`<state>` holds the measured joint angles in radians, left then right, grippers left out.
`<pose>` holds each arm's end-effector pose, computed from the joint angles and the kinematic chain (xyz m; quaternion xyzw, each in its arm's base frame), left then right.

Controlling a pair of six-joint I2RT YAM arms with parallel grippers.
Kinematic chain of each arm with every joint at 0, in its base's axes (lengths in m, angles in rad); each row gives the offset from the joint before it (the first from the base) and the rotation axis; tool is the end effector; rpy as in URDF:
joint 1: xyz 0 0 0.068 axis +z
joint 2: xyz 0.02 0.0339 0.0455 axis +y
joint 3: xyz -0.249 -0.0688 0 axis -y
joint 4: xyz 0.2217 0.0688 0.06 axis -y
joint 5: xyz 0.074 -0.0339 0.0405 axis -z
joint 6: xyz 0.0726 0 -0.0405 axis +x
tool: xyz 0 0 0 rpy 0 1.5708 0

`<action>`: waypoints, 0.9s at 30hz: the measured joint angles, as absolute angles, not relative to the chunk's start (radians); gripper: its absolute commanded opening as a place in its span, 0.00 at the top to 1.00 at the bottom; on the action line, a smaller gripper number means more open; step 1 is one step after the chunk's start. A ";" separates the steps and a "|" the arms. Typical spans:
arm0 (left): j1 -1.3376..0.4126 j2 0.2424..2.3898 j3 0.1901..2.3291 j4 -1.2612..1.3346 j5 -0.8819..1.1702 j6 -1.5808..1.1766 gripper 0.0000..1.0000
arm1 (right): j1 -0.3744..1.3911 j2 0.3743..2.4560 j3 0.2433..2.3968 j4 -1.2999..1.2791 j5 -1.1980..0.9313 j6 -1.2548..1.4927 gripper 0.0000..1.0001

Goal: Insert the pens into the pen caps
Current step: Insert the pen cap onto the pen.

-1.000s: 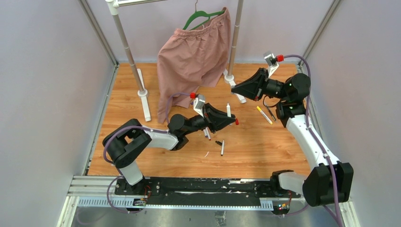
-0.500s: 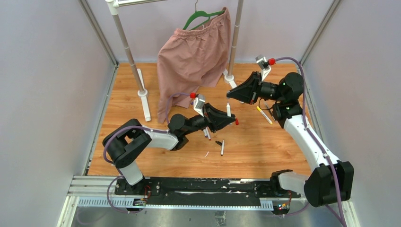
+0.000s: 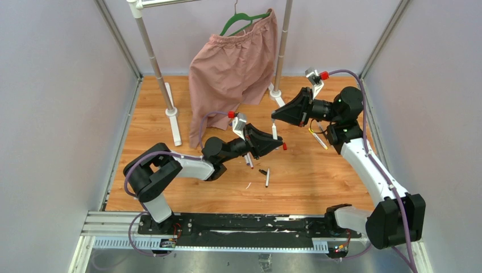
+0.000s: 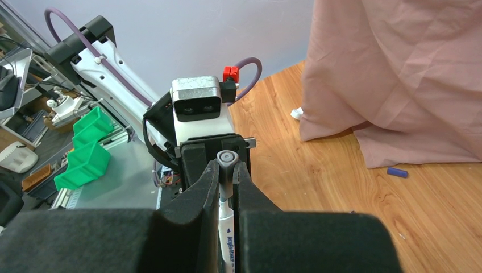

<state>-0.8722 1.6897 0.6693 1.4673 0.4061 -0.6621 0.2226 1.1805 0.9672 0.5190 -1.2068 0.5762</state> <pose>0.1990 -0.2815 0.2640 0.2244 0.5011 -0.6526 0.5221 0.2287 0.1213 0.3855 -0.3649 0.5597 0.5673 0.4814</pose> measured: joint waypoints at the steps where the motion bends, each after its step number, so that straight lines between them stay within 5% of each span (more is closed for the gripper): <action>1: -0.872 1.690 0.669 1.467 0.406 -0.662 1.00 | 0.223 1.180 0.967 0.516 -1.208 0.574 1.00; 27: -0.860 1.623 0.646 1.303 0.325 -0.547 1.00 | 0.258 1.162 0.968 0.263 -1.150 0.294 1.00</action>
